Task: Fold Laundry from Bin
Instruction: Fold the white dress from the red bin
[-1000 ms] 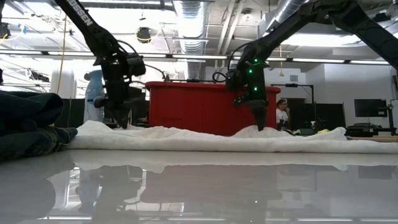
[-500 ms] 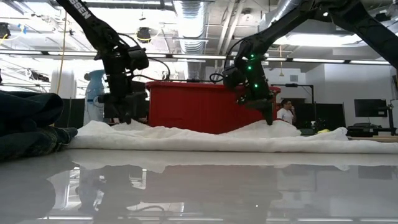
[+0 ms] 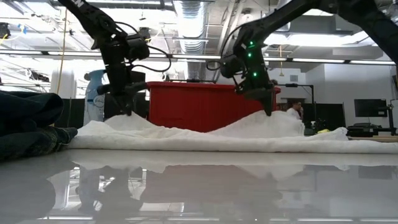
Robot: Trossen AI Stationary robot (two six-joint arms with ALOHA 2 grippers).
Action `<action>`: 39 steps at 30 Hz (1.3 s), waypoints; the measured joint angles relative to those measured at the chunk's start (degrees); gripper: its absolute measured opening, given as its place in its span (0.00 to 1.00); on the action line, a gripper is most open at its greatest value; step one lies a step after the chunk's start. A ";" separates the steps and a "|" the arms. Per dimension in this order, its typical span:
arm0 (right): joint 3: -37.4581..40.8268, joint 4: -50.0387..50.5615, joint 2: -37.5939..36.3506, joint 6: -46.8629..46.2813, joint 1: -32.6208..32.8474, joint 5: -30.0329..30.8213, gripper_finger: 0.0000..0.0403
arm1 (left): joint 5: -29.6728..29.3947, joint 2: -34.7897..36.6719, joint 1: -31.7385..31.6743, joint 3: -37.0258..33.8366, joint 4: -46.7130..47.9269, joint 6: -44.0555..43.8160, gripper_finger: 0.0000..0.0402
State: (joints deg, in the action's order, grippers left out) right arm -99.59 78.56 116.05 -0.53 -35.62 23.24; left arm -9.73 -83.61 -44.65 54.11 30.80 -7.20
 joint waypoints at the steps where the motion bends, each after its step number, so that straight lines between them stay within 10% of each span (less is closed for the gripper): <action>1: 0.00 0.46 -0.49 -0.85 0.38 0.36 0.03 | -0.07 0.00 0.56 0.00 -0.08 -0.32 0.00; 39: 12.51 3.01 -8.78 -22.02 16.32 7.35 0.03 | -10.25 7.69 18.32 0.02 9.00 -8.53 0.00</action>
State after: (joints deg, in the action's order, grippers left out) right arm -87.08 81.57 107.27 -22.55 -19.30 30.59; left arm -19.97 -75.92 -26.32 54.13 39.80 -15.73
